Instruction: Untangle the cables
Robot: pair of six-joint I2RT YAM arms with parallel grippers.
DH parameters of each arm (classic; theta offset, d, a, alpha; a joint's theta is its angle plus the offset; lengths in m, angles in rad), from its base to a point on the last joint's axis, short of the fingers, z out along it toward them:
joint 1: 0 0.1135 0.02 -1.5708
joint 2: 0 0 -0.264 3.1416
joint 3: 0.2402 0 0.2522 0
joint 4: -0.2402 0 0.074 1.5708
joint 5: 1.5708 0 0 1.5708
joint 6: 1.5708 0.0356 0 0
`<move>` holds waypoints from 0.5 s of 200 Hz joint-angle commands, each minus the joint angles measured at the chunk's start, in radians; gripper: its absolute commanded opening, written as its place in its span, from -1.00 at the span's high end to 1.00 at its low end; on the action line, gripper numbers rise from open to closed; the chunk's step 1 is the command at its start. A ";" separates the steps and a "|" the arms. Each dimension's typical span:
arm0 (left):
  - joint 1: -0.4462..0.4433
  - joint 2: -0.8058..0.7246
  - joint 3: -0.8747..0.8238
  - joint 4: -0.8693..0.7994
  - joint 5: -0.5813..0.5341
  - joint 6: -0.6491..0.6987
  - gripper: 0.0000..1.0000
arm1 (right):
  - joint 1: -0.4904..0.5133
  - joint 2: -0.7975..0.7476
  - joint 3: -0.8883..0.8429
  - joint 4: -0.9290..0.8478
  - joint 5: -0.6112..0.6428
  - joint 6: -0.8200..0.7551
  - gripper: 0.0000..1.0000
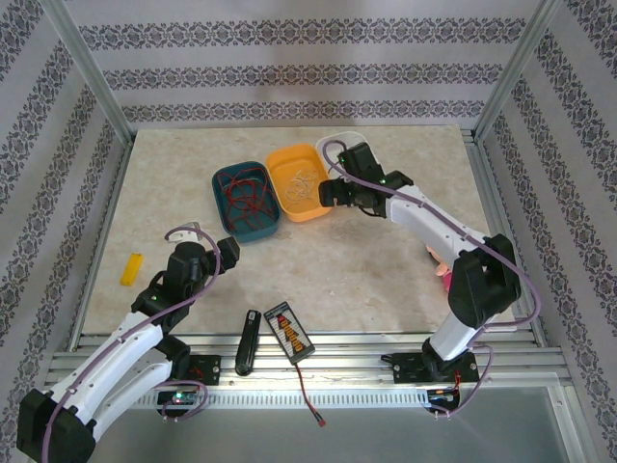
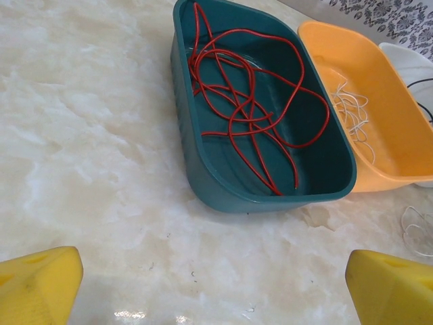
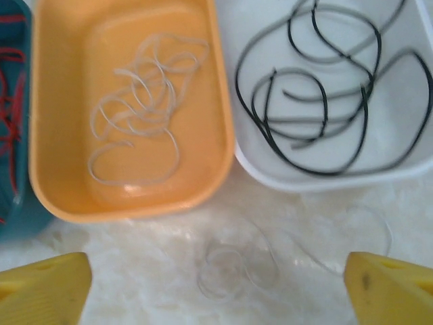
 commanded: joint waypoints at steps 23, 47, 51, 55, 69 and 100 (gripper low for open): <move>0.001 0.040 0.019 0.038 -0.011 0.019 -0.99 | 0.020 -0.110 -0.170 0.019 0.091 0.056 -0.96; 0.001 0.049 0.018 0.047 -0.008 0.015 -0.99 | 0.052 -0.123 -0.229 0.018 0.135 0.060 -0.96; 0.001 0.048 0.019 0.047 -0.008 0.016 -0.99 | 0.056 -0.122 -0.238 0.016 0.136 0.065 -0.97; 0.001 0.048 0.019 0.048 -0.008 0.015 -0.99 | 0.056 -0.120 -0.243 0.017 0.132 0.069 -0.96; 0.000 0.046 0.018 0.049 -0.007 0.016 -0.99 | 0.071 -0.112 -0.265 0.031 0.131 0.073 -0.96; 0.001 0.045 0.016 0.049 0.001 0.007 -0.99 | 0.101 -0.052 -0.252 0.017 0.152 0.089 -0.96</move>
